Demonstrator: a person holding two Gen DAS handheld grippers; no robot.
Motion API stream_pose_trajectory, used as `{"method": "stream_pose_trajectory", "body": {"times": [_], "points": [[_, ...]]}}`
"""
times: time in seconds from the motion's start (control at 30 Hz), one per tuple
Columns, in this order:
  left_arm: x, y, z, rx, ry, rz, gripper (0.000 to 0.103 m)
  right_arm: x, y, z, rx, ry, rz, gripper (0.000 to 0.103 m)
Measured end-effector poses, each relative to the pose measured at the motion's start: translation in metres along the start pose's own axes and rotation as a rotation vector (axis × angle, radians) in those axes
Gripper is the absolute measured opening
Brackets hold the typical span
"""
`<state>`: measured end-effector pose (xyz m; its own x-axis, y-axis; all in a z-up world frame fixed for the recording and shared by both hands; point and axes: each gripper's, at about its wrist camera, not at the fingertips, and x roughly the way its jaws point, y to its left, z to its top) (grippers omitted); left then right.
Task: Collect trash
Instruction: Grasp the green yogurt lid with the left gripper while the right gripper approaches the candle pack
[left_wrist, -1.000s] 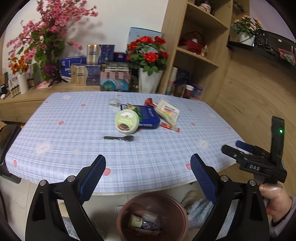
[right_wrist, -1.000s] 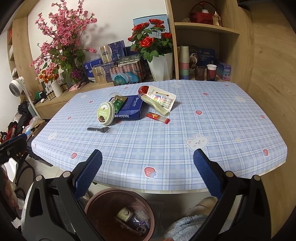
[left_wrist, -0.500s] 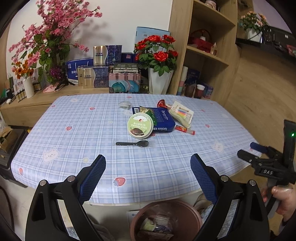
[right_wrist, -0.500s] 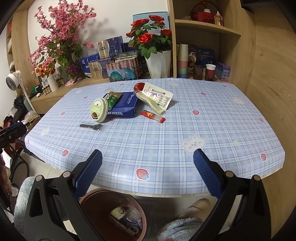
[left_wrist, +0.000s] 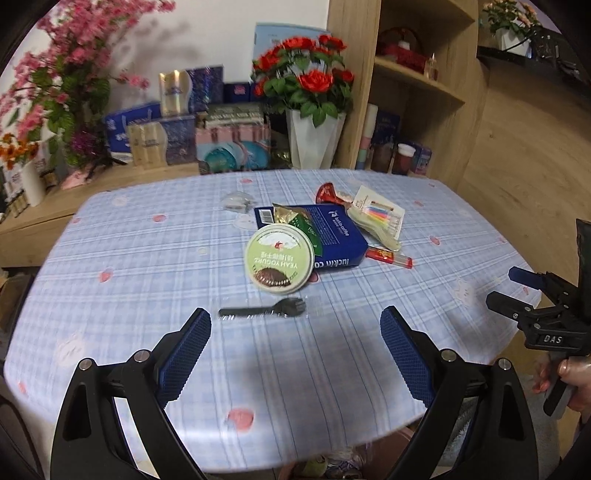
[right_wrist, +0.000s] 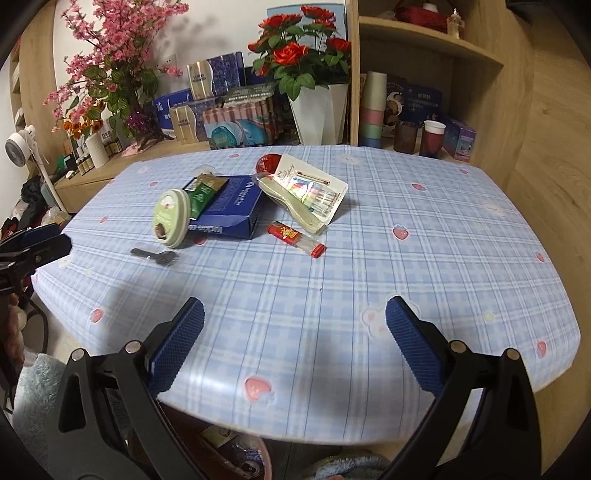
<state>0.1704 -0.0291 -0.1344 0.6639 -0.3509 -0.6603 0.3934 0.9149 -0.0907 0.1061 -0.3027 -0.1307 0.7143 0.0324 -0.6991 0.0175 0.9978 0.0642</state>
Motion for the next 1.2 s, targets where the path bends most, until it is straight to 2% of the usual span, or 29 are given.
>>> {"method": "stream_pose_trajectory", "body": {"times": [0.3,0.4,0.47,0.6,0.77,0.83,0.87,0.93,0.97,1.07,1.13,1.2], "points": [[0.107,0.02,0.033,0.029,0.116,-0.033,0.091,0.071,-0.004,0.034,-0.051,0.072,0.03,0.097],[0.131,0.025,0.041,0.029,0.15,-0.076,0.091,0.09,-0.003,0.045,-0.072,0.089,0.039,0.097],[0.144,0.027,0.045,0.042,0.166,-0.099,0.092,0.099,-0.002,0.052,-0.083,0.094,0.05,0.097],[0.161,0.027,0.046,0.078,0.196,-0.083,0.092,0.114,-0.001,0.063,-0.105,0.104,0.067,0.097],[0.172,0.035,0.044,0.054,0.226,-0.109,0.092,0.127,0.0,0.074,-0.149,0.1,0.076,0.096],[0.171,0.035,0.043,0.056,0.227,-0.128,0.085,0.131,0.0,0.079,-0.173,0.098,0.073,0.095],[0.169,0.035,0.043,0.063,0.22,-0.115,0.084,0.134,0.001,0.082,-0.183,0.096,0.076,0.092],[0.165,0.035,0.042,0.074,0.202,-0.098,0.084,0.141,0.0,0.087,-0.203,0.103,0.08,0.076],[0.162,0.036,0.042,0.07,0.195,-0.104,0.083,0.145,0.0,0.089,-0.211,0.109,0.074,0.075],[0.153,0.04,0.043,0.056,0.172,-0.105,0.083,0.16,0.003,0.094,-0.262,0.126,0.039,0.062],[0.145,0.042,0.044,0.041,0.152,-0.101,0.083,0.171,0.006,0.096,-0.298,0.147,0.008,0.05],[0.138,0.045,0.047,0.025,0.132,-0.101,0.082,0.182,0.008,0.097,-0.316,0.158,-0.018,0.048]]}}
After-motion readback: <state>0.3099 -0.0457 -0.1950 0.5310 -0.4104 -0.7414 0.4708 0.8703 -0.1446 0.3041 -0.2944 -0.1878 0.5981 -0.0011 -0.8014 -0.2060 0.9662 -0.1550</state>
